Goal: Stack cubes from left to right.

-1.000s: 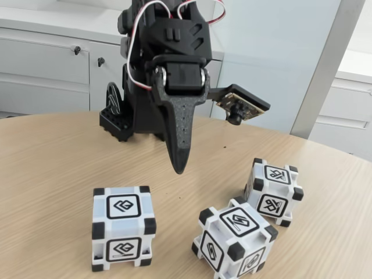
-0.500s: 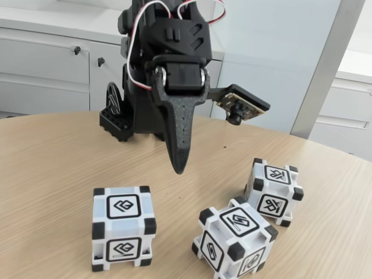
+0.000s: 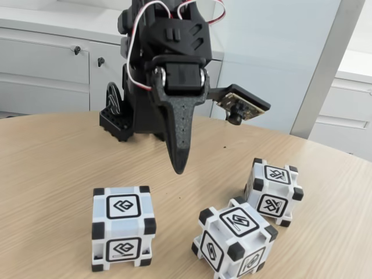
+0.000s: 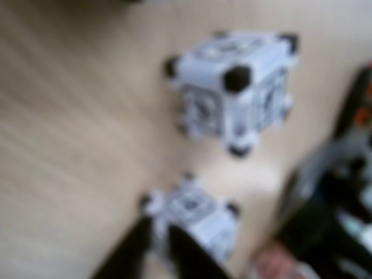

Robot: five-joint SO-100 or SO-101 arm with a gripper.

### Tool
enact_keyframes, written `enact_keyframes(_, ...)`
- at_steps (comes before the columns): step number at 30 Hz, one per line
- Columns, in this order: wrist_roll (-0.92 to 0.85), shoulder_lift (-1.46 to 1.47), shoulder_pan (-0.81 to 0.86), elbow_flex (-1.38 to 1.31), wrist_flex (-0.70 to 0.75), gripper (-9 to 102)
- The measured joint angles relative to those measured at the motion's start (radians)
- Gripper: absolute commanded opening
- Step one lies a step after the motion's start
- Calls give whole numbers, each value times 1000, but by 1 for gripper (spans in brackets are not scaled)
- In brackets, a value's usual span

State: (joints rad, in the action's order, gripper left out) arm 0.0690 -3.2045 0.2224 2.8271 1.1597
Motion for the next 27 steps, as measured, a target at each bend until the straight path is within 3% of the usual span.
enact_keyframes(10, 18, 0, 0, 0, 0, 0)
enact_keyframes(16, -169, 0, 0, 0, 0, 0)
enact_keyframes(27, -43, 11, 0, -104, 2, 4)
